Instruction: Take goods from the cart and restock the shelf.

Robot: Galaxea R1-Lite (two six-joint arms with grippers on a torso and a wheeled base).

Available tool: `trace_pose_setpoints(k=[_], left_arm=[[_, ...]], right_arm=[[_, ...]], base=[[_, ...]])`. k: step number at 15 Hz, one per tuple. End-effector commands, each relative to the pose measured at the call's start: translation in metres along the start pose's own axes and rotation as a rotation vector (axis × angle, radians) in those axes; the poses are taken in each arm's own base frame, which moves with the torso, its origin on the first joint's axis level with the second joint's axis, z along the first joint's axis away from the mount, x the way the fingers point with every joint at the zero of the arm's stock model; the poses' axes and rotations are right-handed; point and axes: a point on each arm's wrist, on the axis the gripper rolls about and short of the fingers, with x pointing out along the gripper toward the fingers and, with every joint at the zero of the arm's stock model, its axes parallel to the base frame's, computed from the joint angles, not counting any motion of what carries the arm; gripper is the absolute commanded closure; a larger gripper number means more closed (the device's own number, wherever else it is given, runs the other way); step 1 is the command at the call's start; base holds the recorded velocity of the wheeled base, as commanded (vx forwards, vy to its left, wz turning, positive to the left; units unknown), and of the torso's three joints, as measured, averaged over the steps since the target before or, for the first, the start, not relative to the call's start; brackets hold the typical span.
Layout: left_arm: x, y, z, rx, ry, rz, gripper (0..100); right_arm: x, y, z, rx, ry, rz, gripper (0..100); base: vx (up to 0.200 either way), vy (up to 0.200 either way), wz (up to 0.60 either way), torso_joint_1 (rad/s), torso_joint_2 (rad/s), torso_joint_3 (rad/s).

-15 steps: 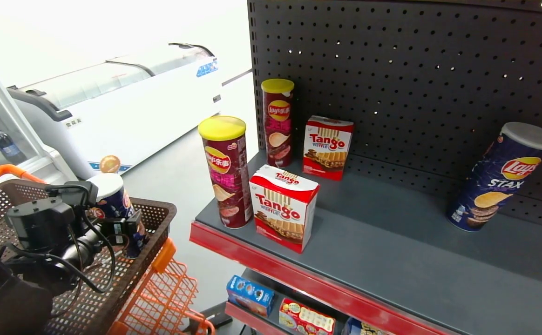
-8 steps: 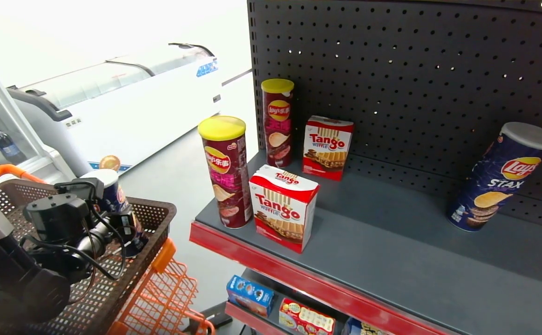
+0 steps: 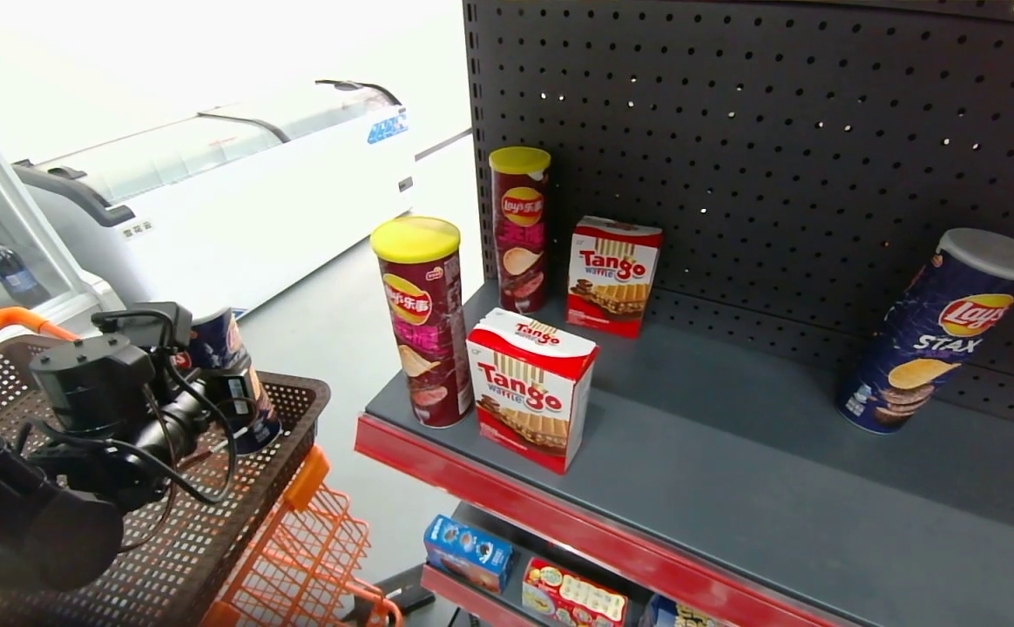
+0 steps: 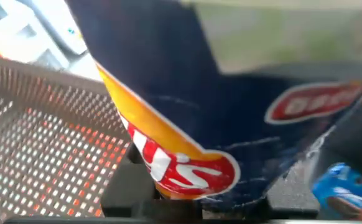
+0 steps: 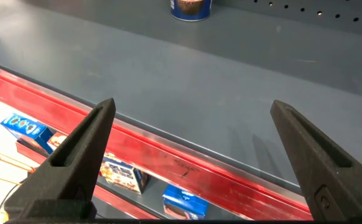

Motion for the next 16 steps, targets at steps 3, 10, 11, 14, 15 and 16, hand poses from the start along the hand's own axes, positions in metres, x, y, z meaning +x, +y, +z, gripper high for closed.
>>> trace_pose_setpoints(k=[3,10,11,14,15,16], left_arm=[[-0.051,-0.017,0.056,-0.005,-0.126,-0.104,100],[-0.136,-0.047,0.069,0.018,-0.068,-0.546,100],[-0.143,-0.051,0.072,0.016,-0.085,-0.607,100],[-0.157,-0.054,0.08,0.009,-0.126,-0.755,100],[-0.159,-0.053,0.079,0.013,-0.125,-0.755,100],[-0.162,-0.053,0.074,0.024,-0.114,-0.764,100]], right_arm=[[0.0,0.0,0.0,0.0,0.0,0.0,0],[0.0,0.0,0.0,0.0,0.0,0.0,0],[0.0,0.0,0.0,0.0,0.0,0.0,0],[0.0,0.0,0.0,0.0,0.0,0.0,0],[0.0,0.0,0.0,0.0,0.0,0.0,0],[0.0,0.0,0.0,0.0,0.0,0.0,0]], base=[[0.0,0.0,0.0,0.0,0.0,0.0],[0.0,0.0,0.0,0.0,0.0,0.0],[0.0,0.0,0.0,0.0,0.0,0.0],[0.0,0.0,0.0,0.0,0.0,0.0],[0.0,0.0,0.0,0.0,0.0,0.0],[0.0,0.0,0.0,0.0,0.0,0.0]])
